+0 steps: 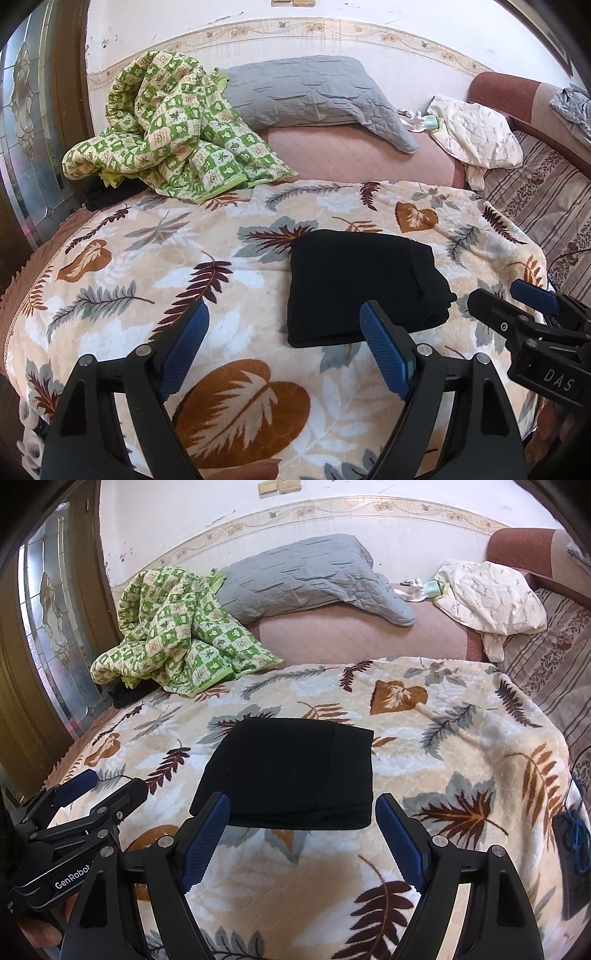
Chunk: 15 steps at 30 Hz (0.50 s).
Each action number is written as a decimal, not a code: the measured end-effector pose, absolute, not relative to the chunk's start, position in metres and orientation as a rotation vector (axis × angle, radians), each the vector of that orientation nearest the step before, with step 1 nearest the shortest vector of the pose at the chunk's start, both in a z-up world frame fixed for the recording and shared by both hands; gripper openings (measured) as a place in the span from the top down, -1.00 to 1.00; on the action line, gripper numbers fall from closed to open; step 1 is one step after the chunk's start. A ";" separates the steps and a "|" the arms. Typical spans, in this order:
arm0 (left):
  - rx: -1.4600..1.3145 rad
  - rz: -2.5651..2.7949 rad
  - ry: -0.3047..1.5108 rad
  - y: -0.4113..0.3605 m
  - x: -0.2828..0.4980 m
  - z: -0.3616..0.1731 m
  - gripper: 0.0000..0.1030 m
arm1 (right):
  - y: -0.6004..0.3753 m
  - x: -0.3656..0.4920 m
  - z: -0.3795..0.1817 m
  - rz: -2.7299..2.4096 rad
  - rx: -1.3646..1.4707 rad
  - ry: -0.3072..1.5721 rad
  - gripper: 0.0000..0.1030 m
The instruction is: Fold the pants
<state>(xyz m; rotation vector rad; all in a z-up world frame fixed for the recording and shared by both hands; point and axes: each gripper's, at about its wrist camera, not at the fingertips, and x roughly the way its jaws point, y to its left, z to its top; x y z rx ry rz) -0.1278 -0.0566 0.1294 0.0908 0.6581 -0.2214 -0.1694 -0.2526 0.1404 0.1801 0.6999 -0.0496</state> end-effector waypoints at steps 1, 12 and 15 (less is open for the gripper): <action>0.090 -0.222 0.660 -0.056 -0.128 0.129 -0.64 | -0.253 -0.169 0.140 -0.052 0.181 0.701 -0.60; 0.093 -0.229 0.667 -0.056 -0.128 0.126 -0.64 | -0.256 -0.166 0.137 -0.048 0.182 0.713 -0.61; 0.095 -0.227 0.671 -0.056 -0.126 0.126 -0.64 | -0.256 -0.165 0.136 -0.047 0.176 0.717 -0.62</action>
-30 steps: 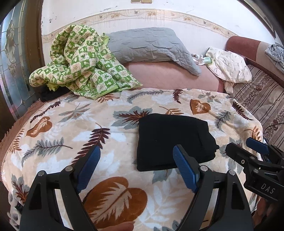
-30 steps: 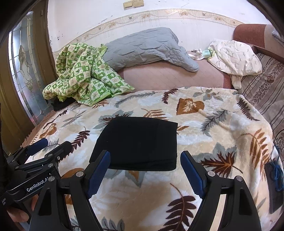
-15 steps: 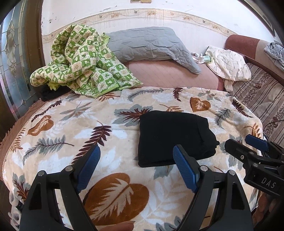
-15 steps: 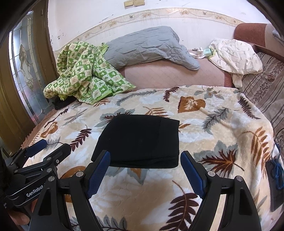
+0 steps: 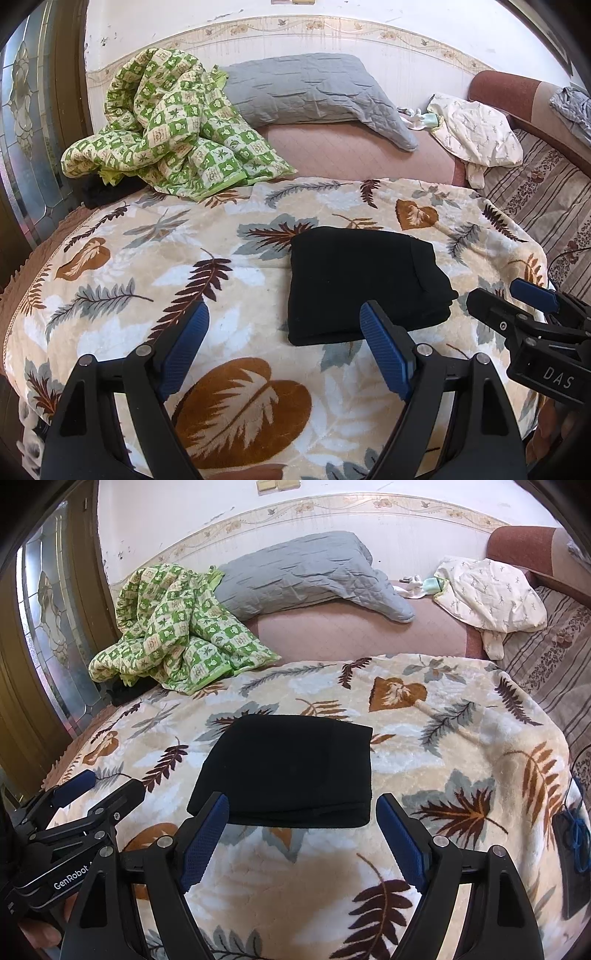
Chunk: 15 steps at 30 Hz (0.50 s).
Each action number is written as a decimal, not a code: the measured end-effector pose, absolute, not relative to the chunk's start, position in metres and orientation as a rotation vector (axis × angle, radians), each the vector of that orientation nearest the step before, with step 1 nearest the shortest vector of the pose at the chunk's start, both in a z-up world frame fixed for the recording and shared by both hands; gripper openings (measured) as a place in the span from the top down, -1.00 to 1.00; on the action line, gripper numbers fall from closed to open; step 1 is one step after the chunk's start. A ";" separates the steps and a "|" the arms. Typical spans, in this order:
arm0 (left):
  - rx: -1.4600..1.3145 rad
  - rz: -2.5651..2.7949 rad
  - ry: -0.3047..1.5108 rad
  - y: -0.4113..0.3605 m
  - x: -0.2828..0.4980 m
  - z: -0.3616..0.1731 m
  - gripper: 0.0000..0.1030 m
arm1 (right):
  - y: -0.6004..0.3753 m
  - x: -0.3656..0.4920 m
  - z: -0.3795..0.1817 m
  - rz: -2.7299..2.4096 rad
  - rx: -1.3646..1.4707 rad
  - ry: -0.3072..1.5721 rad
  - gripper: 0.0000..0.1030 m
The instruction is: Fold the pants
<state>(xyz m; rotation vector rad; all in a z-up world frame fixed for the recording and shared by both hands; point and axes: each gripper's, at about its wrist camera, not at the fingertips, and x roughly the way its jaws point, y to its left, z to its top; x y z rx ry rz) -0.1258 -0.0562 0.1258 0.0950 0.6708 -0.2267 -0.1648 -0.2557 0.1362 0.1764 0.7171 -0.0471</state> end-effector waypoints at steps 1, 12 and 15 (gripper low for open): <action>0.096 -0.226 0.672 -0.056 -0.126 0.126 -0.64 | -0.255 -0.165 0.136 -0.045 0.176 0.719 -0.62; 0.091 -0.233 0.685 -0.055 -0.123 0.122 -0.64 | -0.254 -0.163 0.131 -0.044 0.176 0.733 -0.62; 0.088 -0.236 0.686 -0.055 -0.123 0.121 -0.64 | -0.255 -0.163 0.129 -0.045 0.180 0.737 -0.62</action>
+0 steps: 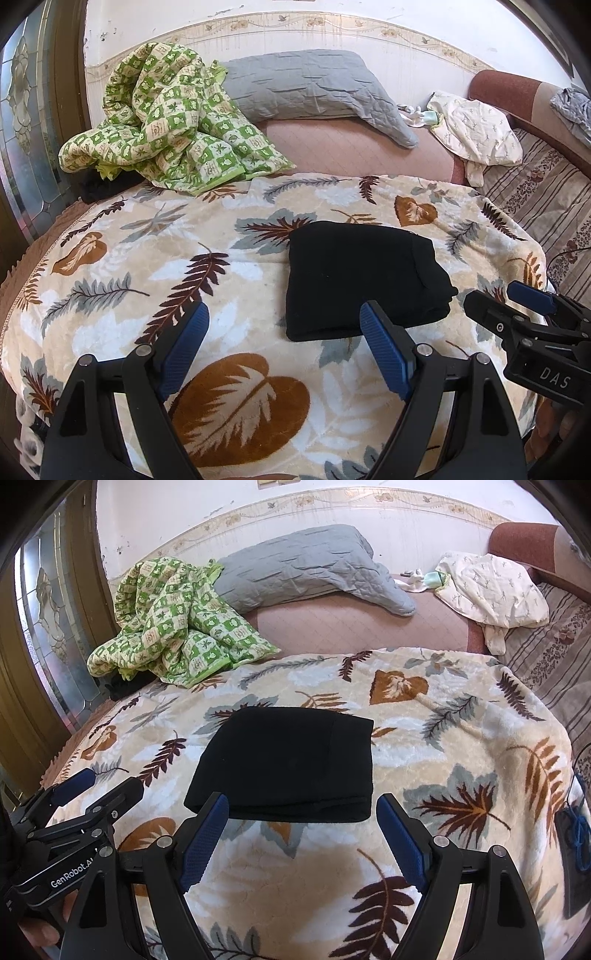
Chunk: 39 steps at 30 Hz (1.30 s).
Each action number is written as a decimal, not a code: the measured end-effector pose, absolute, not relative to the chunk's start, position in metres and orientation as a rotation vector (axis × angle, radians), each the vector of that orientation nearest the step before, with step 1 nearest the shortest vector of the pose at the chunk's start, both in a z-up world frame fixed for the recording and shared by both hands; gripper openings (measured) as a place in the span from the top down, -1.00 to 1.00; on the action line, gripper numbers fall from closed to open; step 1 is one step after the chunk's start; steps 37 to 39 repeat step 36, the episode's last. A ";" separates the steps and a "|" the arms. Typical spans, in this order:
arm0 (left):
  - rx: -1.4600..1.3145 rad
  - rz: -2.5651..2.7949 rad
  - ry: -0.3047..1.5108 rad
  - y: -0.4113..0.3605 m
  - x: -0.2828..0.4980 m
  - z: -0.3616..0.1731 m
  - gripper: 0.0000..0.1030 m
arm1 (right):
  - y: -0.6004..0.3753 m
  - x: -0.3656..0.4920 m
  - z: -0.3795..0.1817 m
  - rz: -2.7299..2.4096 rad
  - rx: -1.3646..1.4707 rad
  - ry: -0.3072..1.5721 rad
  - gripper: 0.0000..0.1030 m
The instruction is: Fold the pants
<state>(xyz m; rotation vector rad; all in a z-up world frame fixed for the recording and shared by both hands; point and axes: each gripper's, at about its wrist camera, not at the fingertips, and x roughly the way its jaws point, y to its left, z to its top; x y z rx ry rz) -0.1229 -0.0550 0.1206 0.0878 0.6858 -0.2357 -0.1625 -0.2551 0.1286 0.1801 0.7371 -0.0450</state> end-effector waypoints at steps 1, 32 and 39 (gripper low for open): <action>0.085 -0.236 0.688 -0.055 -0.123 0.120 -0.64 | -0.256 -0.162 0.129 -0.045 0.180 0.737 -0.62; 0.048 -0.262 0.721 -0.054 -0.128 0.108 -0.64 | -0.259 -0.166 0.121 -0.052 0.186 0.752 -0.63; 0.055 -0.271 0.734 -0.051 -0.127 0.106 -0.64 | -0.263 -0.167 0.118 -0.058 0.183 0.757 -0.63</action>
